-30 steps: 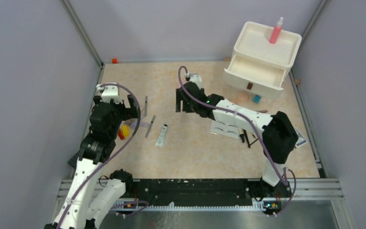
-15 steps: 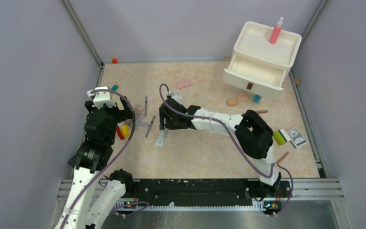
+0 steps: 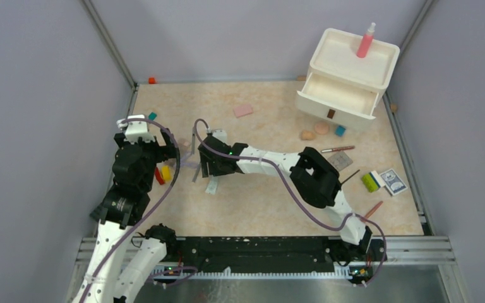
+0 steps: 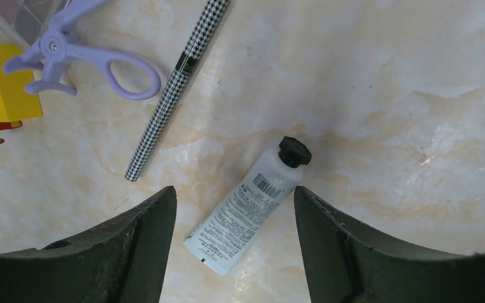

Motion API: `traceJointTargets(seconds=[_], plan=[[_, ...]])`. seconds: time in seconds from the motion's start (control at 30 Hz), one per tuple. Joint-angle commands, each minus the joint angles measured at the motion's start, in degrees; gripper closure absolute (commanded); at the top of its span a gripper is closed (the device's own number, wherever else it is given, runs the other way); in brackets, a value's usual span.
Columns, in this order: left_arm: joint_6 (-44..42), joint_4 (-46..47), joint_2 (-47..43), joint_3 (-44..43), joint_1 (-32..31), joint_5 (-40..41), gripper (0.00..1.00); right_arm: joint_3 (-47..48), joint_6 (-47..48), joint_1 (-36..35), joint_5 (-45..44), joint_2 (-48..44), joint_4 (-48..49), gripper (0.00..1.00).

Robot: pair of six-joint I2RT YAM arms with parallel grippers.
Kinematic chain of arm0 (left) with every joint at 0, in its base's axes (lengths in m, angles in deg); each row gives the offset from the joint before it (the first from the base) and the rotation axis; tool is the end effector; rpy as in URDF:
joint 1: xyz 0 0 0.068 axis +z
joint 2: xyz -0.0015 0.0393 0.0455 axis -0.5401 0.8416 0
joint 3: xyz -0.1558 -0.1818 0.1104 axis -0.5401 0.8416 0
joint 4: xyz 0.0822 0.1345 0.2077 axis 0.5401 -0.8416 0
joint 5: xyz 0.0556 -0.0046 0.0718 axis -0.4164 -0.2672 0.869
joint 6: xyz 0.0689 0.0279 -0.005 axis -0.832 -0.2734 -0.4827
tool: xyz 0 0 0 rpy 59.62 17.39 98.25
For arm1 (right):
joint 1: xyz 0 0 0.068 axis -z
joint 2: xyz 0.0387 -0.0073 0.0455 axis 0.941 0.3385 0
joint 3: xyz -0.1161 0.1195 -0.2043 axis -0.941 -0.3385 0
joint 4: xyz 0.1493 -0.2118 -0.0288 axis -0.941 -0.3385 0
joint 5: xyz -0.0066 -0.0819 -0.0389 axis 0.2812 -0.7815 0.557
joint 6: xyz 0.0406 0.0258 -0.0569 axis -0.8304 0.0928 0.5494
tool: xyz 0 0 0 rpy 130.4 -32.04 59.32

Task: Organize the makeup
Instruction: Pick up the makeup from the center of the board.

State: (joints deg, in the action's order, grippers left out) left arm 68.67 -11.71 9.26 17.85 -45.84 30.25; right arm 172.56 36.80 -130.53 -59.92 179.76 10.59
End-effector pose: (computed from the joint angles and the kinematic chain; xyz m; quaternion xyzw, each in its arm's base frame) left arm 0.1642 -0.0191 0.3583 -0.0502 0.7572 0.0096 0.6511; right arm 0.2568 0.4257 0.1508 -0.0992 0.9383 0.1945 0.2681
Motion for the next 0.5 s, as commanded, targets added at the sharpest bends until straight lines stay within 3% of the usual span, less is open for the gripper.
traceJointTargets(seconds=[0.0,0.47], plan=[[0.0,2.7,-0.9,0.3,0.2,-1.0,0.01,5.6,3.2,-2.3,-4.0,2.5,-4.0,0.36],[-0.2,2.9,-0.8,0.4,0.2,-1.4,0.01,8.0,7.3,-2.8,-12.0,4.0,-11.1,0.56]])
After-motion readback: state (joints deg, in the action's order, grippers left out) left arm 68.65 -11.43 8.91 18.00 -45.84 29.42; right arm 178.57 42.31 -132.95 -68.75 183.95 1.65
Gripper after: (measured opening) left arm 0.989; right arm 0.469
